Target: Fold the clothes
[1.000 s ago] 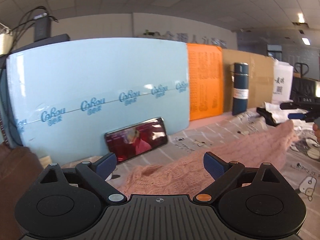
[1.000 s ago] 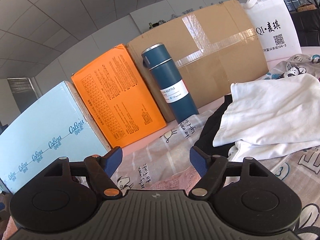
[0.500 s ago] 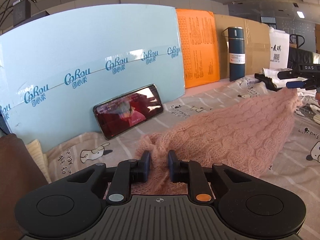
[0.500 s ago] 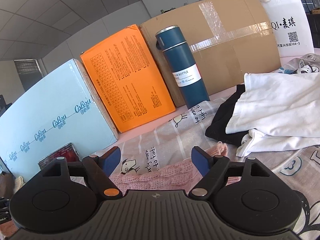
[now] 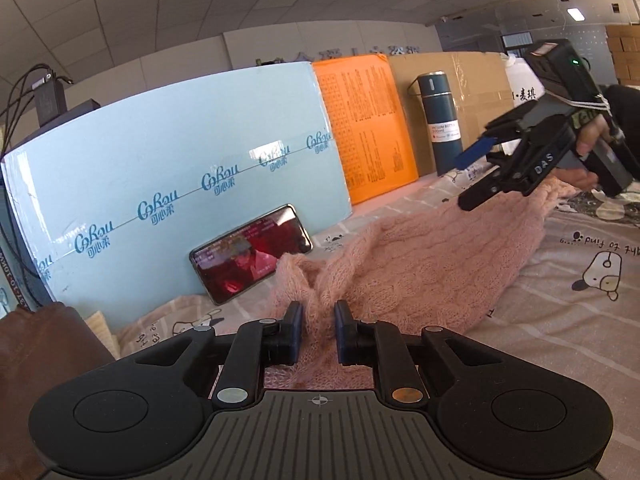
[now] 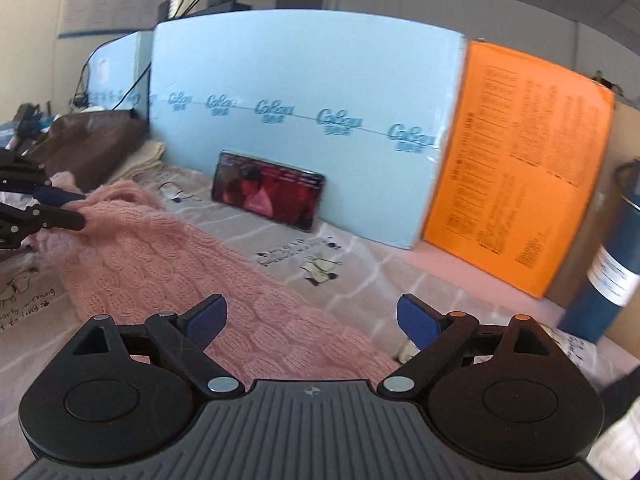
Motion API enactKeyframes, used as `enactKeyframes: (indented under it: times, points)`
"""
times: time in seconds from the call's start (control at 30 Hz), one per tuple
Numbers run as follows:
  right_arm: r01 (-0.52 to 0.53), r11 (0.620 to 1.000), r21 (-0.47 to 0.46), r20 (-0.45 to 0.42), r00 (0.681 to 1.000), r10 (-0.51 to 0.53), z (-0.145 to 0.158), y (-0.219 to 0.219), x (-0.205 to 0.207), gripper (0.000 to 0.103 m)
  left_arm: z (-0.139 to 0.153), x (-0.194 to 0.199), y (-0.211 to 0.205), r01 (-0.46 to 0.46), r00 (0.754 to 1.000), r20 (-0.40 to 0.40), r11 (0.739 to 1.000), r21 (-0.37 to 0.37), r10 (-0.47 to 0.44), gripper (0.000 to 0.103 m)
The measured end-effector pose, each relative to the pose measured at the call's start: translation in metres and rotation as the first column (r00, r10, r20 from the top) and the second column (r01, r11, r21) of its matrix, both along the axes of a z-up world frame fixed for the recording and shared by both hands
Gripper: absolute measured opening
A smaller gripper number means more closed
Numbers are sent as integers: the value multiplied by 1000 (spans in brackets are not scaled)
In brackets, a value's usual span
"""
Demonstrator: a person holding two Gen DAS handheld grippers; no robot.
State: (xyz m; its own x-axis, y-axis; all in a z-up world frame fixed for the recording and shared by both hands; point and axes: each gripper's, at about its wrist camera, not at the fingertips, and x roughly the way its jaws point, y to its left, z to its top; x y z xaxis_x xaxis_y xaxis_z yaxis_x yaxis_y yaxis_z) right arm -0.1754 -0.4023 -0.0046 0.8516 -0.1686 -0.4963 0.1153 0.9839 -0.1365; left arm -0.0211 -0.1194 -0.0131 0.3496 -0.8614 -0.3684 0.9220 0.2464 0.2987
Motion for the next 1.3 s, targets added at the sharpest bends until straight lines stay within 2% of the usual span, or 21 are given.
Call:
enactKeyframes:
  times: [0.17, 0.2, 0.23, 0.27, 0.33, 0.4, 0.43, 0.6, 0.73, 0.87, 0.97, 1.23, 1.27, 1.3]
  points:
    - [-204, 979, -12, -70, 977, 202, -3, 18, 58, 90, -3, -5, 2, -1, 999, 35, 1000, -1, 1, 15]
    - [-238, 971, 0, -81, 968, 237, -5, 22, 67, 89, -2, -4, 3, -2, 1000, 25, 1000, -7, 2, 15]
    - [-256, 967, 8, -90, 962, 256, -6, 27, 75, 83, -2, -2, 3, -8, 1000, 22, 1000, -10, 8, 15]
    - [-271, 962, 20, -95, 958, 272, -8, 31, 81, 76, -2, -2, 4, -13, 1000, 21, 1000, -15, 13, 15]
    - [-300, 952, 65, -100, 947, 305, -10, 36, 85, 27, 0, -1, 7, -12, 1000, 17, 1000, -28, 13, 15]
    - [-325, 942, 89, -101, 937, 333, -10, 43, 80, 12, 3, -2, 11, -7, 1000, 18, 999, -43, 8, 15]
    - [-321, 944, 69, -90, 941, 327, -9, 48, 74, 12, 5, -2, 15, 7, 1000, 14, 998, -58, -6, 15]
    - [-300, 950, 90, 41, 954, 297, 16, 71, 19, 11, 16, -2, 38, 68, 997, -16, 989, -133, -71, 16]
    - [-251, 962, 110, 115, 964, 239, 27, 96, -24, 11, 18, -15, 58, 110, 993, -37, 987, -121, -115, 16]
    - [-223, 962, 160, 139, 970, 201, 23, 122, -57, 11, 20, -29, 77, 152, 985, -60, 983, -106, -159, 16]
    - [-197, 968, 157, 121, 976, 180, 15, 140, -73, 11, 21, -40, 92, 183, 979, -78, 979, -94, -191, 16]
    - [-165, 927, 336, 18, 985, 169, -26, 159, -93, 12, -7, -58, 106, 166, 969, -201, 982, 90, -145, 19]
    - [-143, 921, 362, 13, 989, 149, -30, 158, -97, 14, -8, -56, 108, 166, 965, -220, 982, 88, -143, 23]
    - [-126, 917, 378, 24, 992, 127, -30, 155, -103, 24, -9, -55, 110, 165, 961, -238, 983, 81, -142, 34]
